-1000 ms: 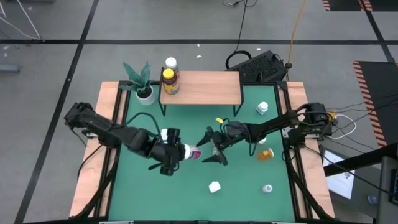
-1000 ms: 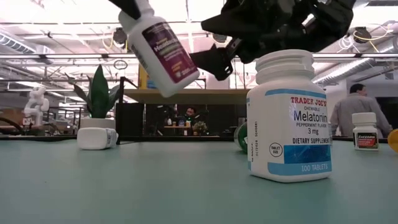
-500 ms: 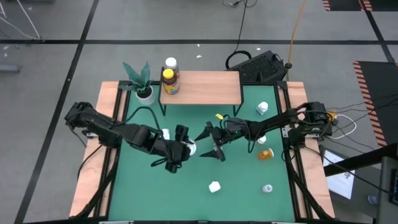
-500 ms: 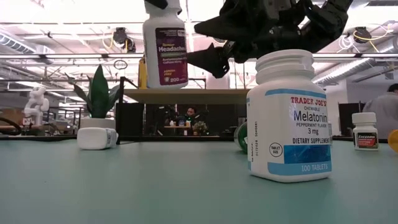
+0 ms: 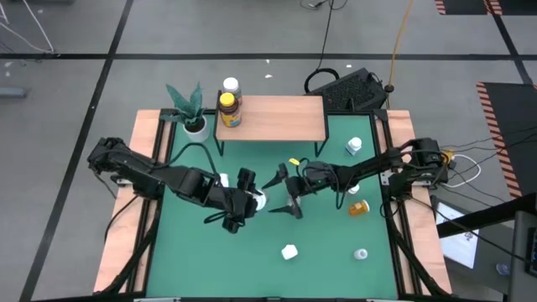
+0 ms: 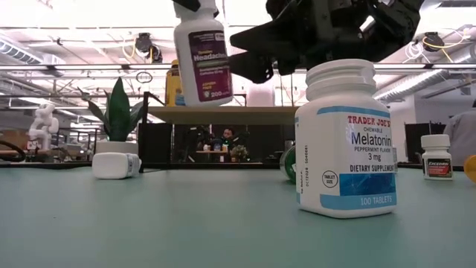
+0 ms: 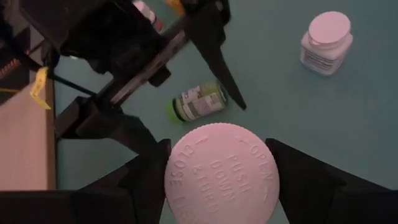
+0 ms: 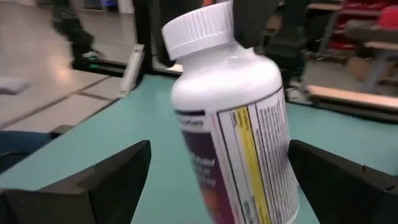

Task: Pick and place medicine bottles onto shelf by color
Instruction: Put the violet pill bottle on the shelf

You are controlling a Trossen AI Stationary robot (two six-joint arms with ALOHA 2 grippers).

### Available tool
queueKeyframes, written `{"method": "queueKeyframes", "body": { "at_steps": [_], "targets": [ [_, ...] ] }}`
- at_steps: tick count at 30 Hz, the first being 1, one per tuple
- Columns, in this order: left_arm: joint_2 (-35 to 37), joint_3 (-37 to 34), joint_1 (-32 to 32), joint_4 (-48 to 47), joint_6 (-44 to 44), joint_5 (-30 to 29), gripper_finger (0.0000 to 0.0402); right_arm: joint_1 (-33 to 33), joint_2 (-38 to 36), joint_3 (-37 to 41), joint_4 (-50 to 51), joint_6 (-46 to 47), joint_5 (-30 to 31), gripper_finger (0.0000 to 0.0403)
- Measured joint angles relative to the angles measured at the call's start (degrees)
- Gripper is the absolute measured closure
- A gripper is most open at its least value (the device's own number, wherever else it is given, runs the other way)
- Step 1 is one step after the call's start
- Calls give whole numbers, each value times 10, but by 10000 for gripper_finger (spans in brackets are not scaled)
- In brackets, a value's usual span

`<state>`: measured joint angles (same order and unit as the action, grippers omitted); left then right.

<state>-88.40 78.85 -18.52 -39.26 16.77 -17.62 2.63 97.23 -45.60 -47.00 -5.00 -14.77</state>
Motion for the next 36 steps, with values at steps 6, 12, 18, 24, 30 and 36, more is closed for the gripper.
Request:
{"method": "queueKeyframes", "body": {
  "at_steps": [6,12,18,24,30,36],
  "targets": [
    [0,0,10,55,40,24,151,1,5,0,-19,-1,26,27],
    [0,0,26,69,52,30,151,5,23,0,-19,-4,28,35],
    [0,0,40,69,-24,29,151,5,28,0,-19,-3,59,95],
    [0,-1,51,108,-158,11,130,5,28,1,-29,-12,95,146],
    [0,0,57,95,-206,-53,66,10,29,35,-122,-23,163,147],
    [0,0,68,110,-222,-54,34,10,29,89,-266,-14,171,146]
  ]
}}
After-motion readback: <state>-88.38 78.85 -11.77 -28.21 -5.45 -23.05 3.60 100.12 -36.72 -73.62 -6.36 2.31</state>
